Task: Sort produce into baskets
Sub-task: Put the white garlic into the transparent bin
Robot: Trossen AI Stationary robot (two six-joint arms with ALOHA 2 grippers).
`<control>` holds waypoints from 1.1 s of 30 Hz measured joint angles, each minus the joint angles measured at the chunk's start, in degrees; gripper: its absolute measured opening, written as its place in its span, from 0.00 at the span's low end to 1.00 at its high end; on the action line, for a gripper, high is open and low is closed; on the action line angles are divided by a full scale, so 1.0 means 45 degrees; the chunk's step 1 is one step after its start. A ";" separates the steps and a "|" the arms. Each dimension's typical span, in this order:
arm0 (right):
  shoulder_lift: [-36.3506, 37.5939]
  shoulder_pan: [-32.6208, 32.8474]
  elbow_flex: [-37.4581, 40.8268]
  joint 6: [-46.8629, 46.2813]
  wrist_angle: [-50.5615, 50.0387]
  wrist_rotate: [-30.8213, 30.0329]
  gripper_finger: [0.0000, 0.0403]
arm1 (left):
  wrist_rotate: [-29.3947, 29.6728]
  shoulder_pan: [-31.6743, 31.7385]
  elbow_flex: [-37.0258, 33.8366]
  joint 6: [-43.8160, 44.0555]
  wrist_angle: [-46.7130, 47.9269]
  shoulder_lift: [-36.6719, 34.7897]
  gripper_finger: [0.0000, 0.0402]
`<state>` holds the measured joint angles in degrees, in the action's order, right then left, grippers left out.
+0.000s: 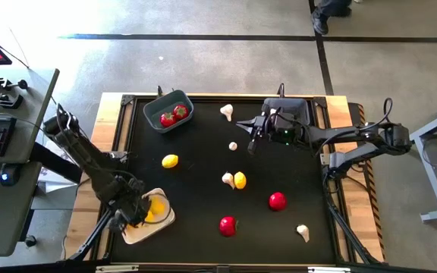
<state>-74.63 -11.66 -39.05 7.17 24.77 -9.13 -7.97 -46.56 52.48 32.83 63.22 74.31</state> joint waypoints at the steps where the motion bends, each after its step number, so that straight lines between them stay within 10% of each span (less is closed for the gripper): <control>1: 0.0000 0.0000 0.0000 -0.0209 -0.0013 -0.0070 0.05 | 0.0357 0.0192 -0.0063 0.0102 -0.0091 -0.0198 0.54; 11: -0.0683 0.0000 0.0005 -0.1207 -0.0596 -0.0772 0.22 | 0.1359 0.3601 -0.2005 -0.1571 -0.2409 -0.2512 0.02; 22: -0.3382 -0.0681 -0.1232 -0.2590 -0.0141 -0.2315 0.61 | 0.1236 0.8851 -0.5017 -0.5022 -0.9996 -0.4266 0.01; 33: -0.7010 -0.2427 -0.6019 -0.3079 -0.5415 -0.2180 0.77 | -0.0847 1.3077 -0.7409 -0.6117 -1.7810 -0.4256 0.00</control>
<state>-106.18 -22.58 -66.13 -6.68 0.41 -18.94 -11.78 12.29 19.14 5.30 -16.93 55.16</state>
